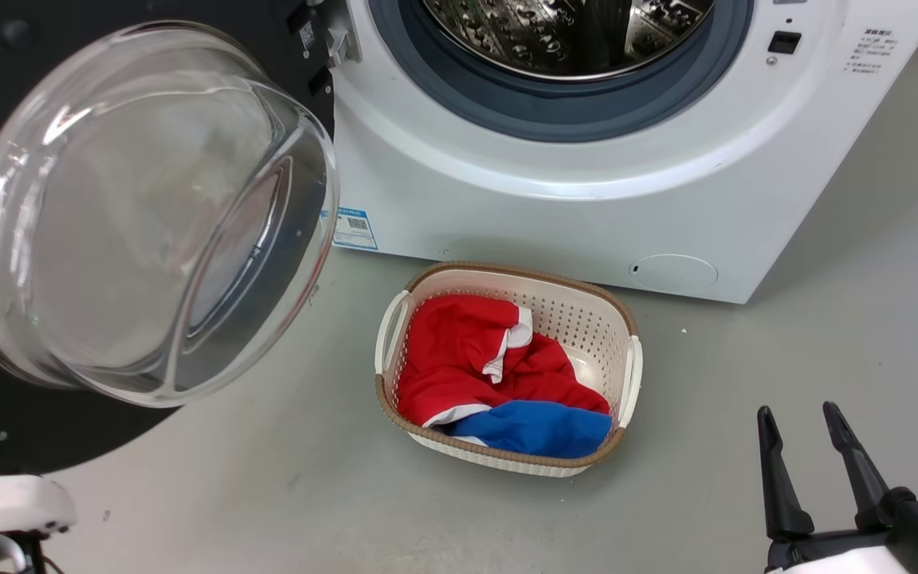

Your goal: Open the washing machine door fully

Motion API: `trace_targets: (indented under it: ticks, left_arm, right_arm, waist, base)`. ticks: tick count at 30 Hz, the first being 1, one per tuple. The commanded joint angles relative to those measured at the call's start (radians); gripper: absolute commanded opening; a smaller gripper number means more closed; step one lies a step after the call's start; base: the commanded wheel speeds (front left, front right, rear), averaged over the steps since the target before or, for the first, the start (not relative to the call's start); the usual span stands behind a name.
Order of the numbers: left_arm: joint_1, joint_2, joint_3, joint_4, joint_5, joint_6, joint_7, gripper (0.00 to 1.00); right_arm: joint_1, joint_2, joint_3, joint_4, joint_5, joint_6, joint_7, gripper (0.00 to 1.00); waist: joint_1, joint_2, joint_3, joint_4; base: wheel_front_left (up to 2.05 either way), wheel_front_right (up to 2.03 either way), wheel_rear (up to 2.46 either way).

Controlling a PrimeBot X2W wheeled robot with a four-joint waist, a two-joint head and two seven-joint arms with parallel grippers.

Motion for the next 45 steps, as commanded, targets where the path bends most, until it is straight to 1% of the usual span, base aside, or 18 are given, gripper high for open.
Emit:
trace_targets:
  ticks: [1,12,16,21,26,30,34,38,41,45]
  left_arm:
    - [-0.025,0.021,0.02,0.016,-0.002,0.003,0.002,0.0]
    - [-0.14,0.097,0.074,0.176,-0.011,-0.034,0.002,0.0]
    - [-0.175,0.116,0.089,0.233,-0.01,-0.044,0.002,0.0]
    - [-0.212,0.139,0.122,0.301,-0.02,-0.043,0.002,0.0]
    - [-0.245,0.168,0.145,0.372,-0.021,-0.065,0.002,0.0]
    - [-0.265,0.174,0.156,0.403,-0.007,-0.078,0.002,0.0]
    - [-0.27,0.168,0.165,0.396,0.012,-0.098,0.002,0.0]
    - [-0.239,0.14,0.175,0.357,0.039,-0.115,0.0,0.0]
    - [-0.212,0.114,0.176,0.295,0.066,-0.124,0.0,0.0]
    - [-0.167,0.081,0.168,0.179,0.104,-0.14,0.0,0.0]
  right_arm:
    - [-0.015,0.002,-0.001,-0.006,-0.006,0.0,-0.002,1.0]
    - [-0.044,0.002,0.004,-0.003,-0.018,0.0,-0.002,1.0]
    - [-0.052,0.002,0.002,-0.002,-0.023,0.0,-0.002,1.0]
    - [-0.061,0.002,0.005,0.0,-0.026,0.0,-0.002,1.0]
    - [-0.071,0.002,0.003,-0.003,-0.032,0.0,-0.002,1.0]
    - [-0.071,0.002,0.0,-0.004,-0.034,0.0,-0.002,1.0]
    - [-0.059,0.002,-0.007,0.002,-0.028,0.0,-0.002,1.0]
    - [-0.041,0.002,-0.017,0.007,-0.012,0.0,-0.002,1.0]
    - [-0.032,0.002,-0.023,0.008,-0.003,0.0,-0.002,1.0]
    - [-0.012,0.002,-0.031,0.008,0.007,0.0,-0.002,1.0]
  waist:
    - [0.0,0.0,0.007,-0.001]
    - [0.0,0.0,0.046,-0.015]
    - [0.0,0.0,0.059,-0.021]
    - [0.0,0.0,0.07,-0.033]
    - [0.0,0.0,0.081,-0.042]
    - [0.0,0.0,0.083,-0.043]
    - [0.0,0.0,0.066,-0.04]
    - [0.0,0.0,0.035,-0.034]
    - [0.0,0.0,0.004,-0.03]
    - [0.0,0.0,-0.04,-0.027]
  base:
    - [0.0,0.0,0.0]
    - [0.0,0.0,0.0]
    - [0.0,0.0,0.0]
    - [0.0,0.0,0.0]
    - [0.0,0.0,0.0]
    - [0.0,0.0,0.0]
    - [0.0,0.0,0.0]
    - [0.0,0.0,0.0]
    - [0.0,0.0,0.0]
    - [0.0,0.0,0.0]
